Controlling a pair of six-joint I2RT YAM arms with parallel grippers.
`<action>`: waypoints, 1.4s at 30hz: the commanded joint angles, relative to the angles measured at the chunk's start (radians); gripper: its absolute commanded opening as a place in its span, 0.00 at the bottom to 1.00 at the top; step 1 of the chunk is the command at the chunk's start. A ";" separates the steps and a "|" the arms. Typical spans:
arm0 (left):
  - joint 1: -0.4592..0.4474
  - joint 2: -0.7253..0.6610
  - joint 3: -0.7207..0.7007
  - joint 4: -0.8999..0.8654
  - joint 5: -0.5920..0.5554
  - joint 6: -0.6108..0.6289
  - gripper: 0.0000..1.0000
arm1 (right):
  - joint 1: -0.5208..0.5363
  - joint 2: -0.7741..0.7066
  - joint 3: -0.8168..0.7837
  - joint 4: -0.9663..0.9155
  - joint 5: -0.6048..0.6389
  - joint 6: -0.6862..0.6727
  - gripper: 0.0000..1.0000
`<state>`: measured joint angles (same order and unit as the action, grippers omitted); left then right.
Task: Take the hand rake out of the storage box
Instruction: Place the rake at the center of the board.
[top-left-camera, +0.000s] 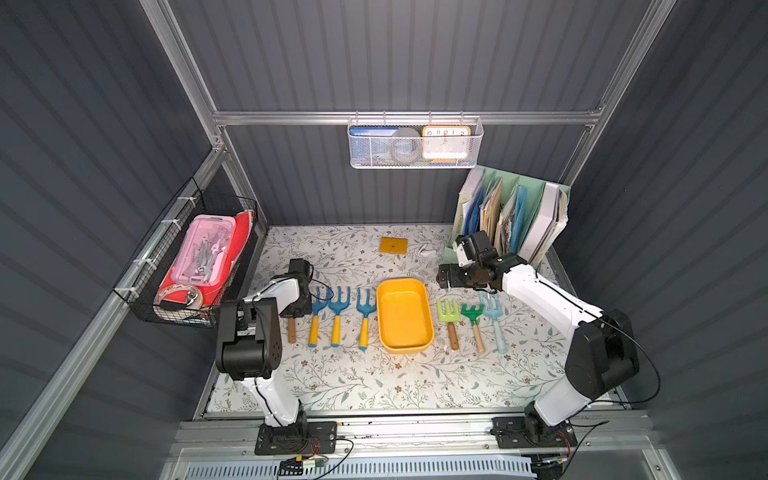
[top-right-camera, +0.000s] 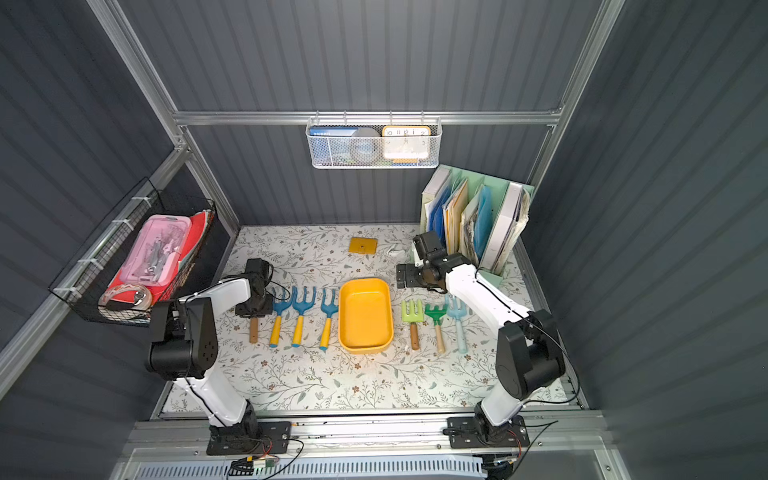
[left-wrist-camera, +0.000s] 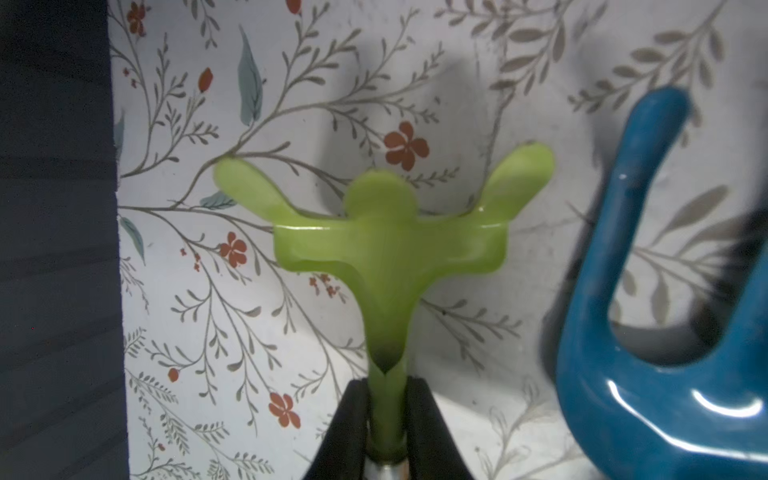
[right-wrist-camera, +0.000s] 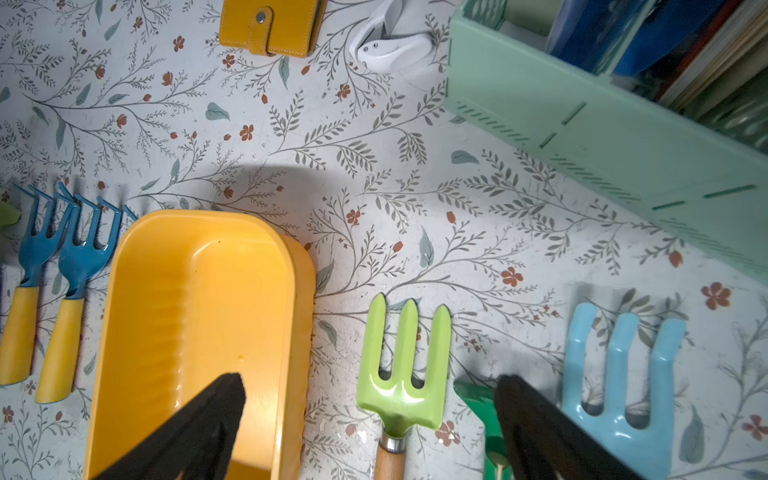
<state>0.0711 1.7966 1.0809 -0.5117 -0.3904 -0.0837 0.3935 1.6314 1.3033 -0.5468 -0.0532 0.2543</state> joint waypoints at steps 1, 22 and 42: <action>0.006 0.023 0.028 -0.027 0.009 0.005 0.21 | 0.005 -0.001 0.008 -0.002 0.004 0.010 0.99; 0.004 -0.001 0.046 -0.028 0.080 0.044 0.20 | 0.005 -0.002 0.015 -0.009 0.006 0.010 0.99; 0.004 -0.054 0.144 -0.143 0.263 -0.069 0.29 | 0.023 0.046 0.046 -0.001 0.003 0.013 0.99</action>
<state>0.0727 1.7676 1.2076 -0.6037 -0.2550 -0.1081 0.4068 1.6608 1.3231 -0.5465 -0.0528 0.2569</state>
